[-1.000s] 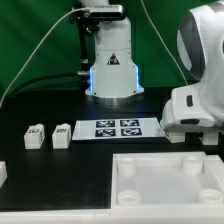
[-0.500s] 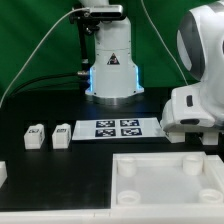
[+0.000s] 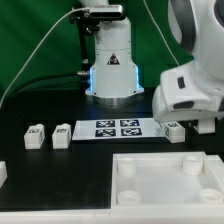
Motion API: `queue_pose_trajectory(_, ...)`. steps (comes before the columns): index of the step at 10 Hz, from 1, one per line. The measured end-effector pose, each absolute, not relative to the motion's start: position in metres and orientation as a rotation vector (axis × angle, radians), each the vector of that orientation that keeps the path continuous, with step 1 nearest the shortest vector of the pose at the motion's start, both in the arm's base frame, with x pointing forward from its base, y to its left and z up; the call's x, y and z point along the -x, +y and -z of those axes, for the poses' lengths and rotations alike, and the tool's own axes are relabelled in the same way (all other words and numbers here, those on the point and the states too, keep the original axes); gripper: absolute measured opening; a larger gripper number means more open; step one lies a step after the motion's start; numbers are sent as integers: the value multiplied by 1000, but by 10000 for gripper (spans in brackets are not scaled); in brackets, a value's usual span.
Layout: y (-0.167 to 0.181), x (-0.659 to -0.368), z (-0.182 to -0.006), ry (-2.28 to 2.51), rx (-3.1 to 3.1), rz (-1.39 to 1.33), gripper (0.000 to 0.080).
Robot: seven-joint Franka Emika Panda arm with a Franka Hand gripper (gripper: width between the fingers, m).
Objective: Assemble one leg
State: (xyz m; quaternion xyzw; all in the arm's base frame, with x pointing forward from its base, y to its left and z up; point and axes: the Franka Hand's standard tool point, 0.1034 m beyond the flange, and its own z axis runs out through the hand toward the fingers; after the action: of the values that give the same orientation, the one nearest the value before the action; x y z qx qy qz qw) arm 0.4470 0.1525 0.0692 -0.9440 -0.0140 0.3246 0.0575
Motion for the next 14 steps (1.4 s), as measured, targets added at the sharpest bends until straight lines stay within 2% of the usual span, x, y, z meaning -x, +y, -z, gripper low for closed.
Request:
queue_pose_trajectory(1, 144, -462, -92, -49, 2891, -861, 292)
queue_pose_trajectory(3, 139, -469, -130, -35, 2970, -569, 292)
queue_pose_trajectory(6, 136, -475, -124, -38, 3020, -142, 292)
queue_pose_trajectory(7, 125, -482, -115, -87, 3025, 26, 292)
queue_pose_trajectory(8, 109, -501, -124, -135, 3034, 86, 292)
queue_pose_trajectory(9, 102, -539, -141, -164, 3020, 305, 292)
queue_pose_trajectory(11, 110, -587, -152, -144, 2962, 598, 292)
queue_pose_trajectory(13, 115, -596, -162, -122, 2904, 831, 292)
queue_pose_trajectory(14, 112, -593, -158, -110, 2862, 980, 292)
